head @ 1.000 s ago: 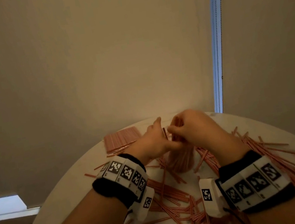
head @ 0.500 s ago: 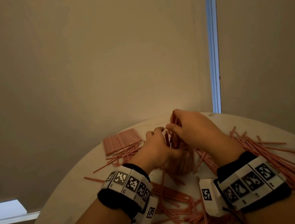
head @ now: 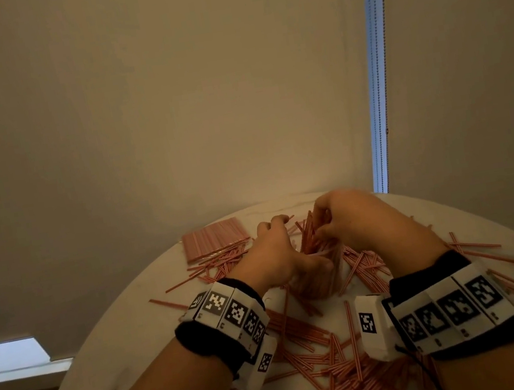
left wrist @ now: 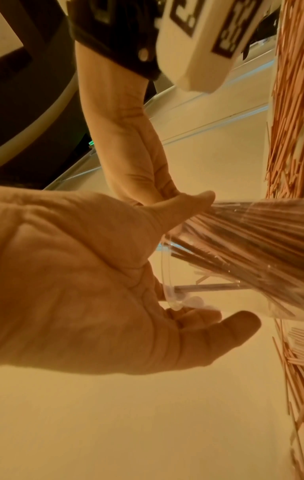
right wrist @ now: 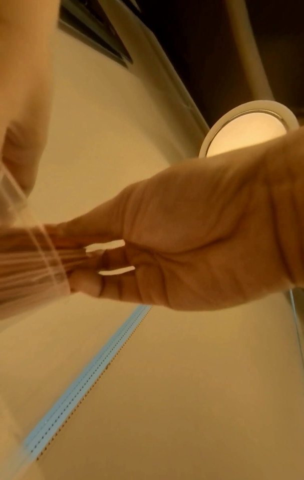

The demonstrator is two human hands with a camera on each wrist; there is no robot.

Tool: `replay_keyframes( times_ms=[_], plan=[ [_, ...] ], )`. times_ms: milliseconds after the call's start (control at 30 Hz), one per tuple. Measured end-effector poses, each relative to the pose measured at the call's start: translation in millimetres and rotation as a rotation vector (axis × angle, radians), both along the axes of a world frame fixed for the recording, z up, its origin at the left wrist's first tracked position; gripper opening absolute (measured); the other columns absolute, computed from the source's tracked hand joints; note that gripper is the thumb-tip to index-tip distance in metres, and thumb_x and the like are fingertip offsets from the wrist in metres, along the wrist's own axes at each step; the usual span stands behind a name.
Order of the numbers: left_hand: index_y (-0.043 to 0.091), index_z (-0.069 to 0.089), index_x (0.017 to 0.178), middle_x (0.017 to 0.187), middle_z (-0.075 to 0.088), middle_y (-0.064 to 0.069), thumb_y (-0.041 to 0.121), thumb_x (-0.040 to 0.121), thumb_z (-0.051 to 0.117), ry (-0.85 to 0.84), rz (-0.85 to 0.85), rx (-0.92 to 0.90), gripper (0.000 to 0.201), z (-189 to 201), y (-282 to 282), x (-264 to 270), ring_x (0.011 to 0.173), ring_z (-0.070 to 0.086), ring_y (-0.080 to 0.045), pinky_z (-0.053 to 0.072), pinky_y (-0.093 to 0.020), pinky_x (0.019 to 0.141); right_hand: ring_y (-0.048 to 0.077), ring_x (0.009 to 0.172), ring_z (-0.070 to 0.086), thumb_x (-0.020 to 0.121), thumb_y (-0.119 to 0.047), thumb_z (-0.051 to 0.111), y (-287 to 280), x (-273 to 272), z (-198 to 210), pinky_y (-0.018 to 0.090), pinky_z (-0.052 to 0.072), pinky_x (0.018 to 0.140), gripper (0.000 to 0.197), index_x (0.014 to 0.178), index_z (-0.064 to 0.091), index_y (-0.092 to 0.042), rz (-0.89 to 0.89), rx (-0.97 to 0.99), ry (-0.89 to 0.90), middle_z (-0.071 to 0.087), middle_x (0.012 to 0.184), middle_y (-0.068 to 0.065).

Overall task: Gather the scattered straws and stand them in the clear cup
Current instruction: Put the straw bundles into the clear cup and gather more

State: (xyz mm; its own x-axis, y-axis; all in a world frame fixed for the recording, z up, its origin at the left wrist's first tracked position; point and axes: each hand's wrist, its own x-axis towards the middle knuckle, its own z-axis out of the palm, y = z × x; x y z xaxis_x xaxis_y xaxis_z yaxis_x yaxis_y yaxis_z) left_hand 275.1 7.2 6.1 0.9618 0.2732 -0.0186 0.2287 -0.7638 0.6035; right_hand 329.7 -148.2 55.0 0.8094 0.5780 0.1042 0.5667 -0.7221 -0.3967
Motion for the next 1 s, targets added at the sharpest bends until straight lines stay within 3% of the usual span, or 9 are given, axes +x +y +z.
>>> replay_keyframes(
  times_ms=[200, 367, 400, 467, 500, 567, 700, 867, 1000],
  plan=[
    [0.019, 0.016, 0.161, 0.158, 0.028, -0.008, 0.053, 0.063, 0.093, 0.014, 0.021, -0.019, 0.129, 2, -4, -3, 0.141, 0.04, -0.029, 0.048, -0.043, 0.108, 0.014, 0.082, 0.066, 0.091, -0.03, 0.07, 5, 2, -3, 0.033, 0.056, 0.078, 0.009, 0.092, 0.075, -0.023, -0.009, 0.169, -0.047, 0.073, 0.092, -0.001],
    [0.02, -0.033, 0.154, 0.167, 0.021, -0.018, 0.055, 0.06, 0.093, 0.126, 0.06, -0.089, 0.161, 10, -5, -14, 0.149, 0.031, -0.036, 0.037, -0.05, 0.118, 0.013, 0.088, 0.065, 0.089, -0.043, 0.07, -13, -5, 15, 0.035, 0.054, 0.08, 0.019, 0.1, 0.076, -0.029, 0.053, 0.156, 0.006, 0.072, 0.098, -0.005],
    [0.019, -0.03, 0.155, 0.166, 0.025, -0.018, 0.057, 0.06, 0.092, 0.135, 0.068, -0.076, 0.16, 14, -3, -21, 0.147, 0.034, -0.037, 0.037, -0.05, 0.117, 0.013, 0.089, 0.064, 0.088, -0.044, 0.071, -18, -8, 22, 0.036, 0.054, 0.08, 0.019, 0.099, 0.075, -0.03, 0.047, 0.189, -0.011, 0.071, 0.098, -0.006],
    [0.013, 0.005, 0.162, 0.158, 0.042, -0.014, 0.059, 0.062, 0.091, 0.138, 0.033, 0.001, 0.14, 21, 4, -41, 0.137, 0.047, -0.032, 0.043, -0.045, 0.112, 0.014, 0.089, 0.063, 0.085, -0.047, 0.072, -27, -17, 31, 0.037, 0.053, 0.079, 0.019, 0.094, 0.074, -0.031, 0.041, 0.228, -0.025, 0.069, 0.095, -0.007],
    [0.014, 0.028, 0.157, 0.151, 0.051, -0.01, 0.061, 0.064, 0.089, 0.167, -0.017, 0.069, 0.121, 25, 8, -53, 0.128, 0.053, -0.027, 0.046, -0.042, 0.107, 0.014, 0.086, 0.063, 0.085, -0.048, 0.073, -30, -24, 33, 0.035, 0.053, 0.075, 0.019, 0.09, 0.072, -0.03, 0.047, 0.216, -0.015, 0.068, 0.092, -0.007],
    [0.021, 0.049, 0.146, 0.14, 0.061, 0.0, 0.066, 0.069, 0.083, 0.306, -0.13, 0.212, 0.096, 28, 16, -79, 0.12, 0.058, -0.02, 0.046, -0.04, 0.106, 0.011, 0.074, 0.062, 0.085, -0.047, 0.072, -31, -40, 32, 0.029, 0.048, 0.062, 0.021, 0.083, 0.069, -0.026, 0.078, 0.124, 0.042, 0.068, 0.08, -0.005],
    [0.028, 0.059, 0.135, 0.116, 0.064, 0.012, 0.063, 0.071, 0.083, 0.535, -0.196, 0.444, 0.078, 20, 33, -133, 0.113, 0.061, -0.017, 0.05, -0.039, 0.101, 0.012, 0.069, 0.062, 0.083, -0.041, 0.076, -31, -74, 11, 0.024, 0.049, 0.059, 0.025, 0.093, 0.069, -0.019, 0.169, -0.268, 0.212, 0.068, 0.08, -0.002],
    [0.022, 0.054, 0.137, 0.122, 0.064, 0.004, 0.077, 0.059, 0.082, 0.759, -0.053, 0.648, 0.1, 8, 65, -191, 0.099, 0.062, -0.019, 0.05, -0.033, 0.076, 0.027, 0.12, 0.055, 0.073, -0.048, 0.083, -37, -100, -20, 0.036, 0.049, 0.09, 0.083, 0.142, 0.048, -0.02, 0.159, -0.807, 0.126, 0.055, 0.138, 0.005],
    [0.021, 0.056, 0.128, 0.106, 0.067, 0.003, 0.071, 0.06, 0.086, 0.757, 0.012, 0.562, 0.09, -2, 70, -217, 0.085, 0.065, -0.016, 0.05, -0.029, 0.063, 0.026, 0.112, 0.059, 0.073, -0.049, 0.081, -40, -109, -38, 0.04, 0.052, 0.094, 0.074, 0.136, 0.057, -0.017, 0.152, -0.89, 0.12, 0.061, 0.129, 0.004]
  ],
)
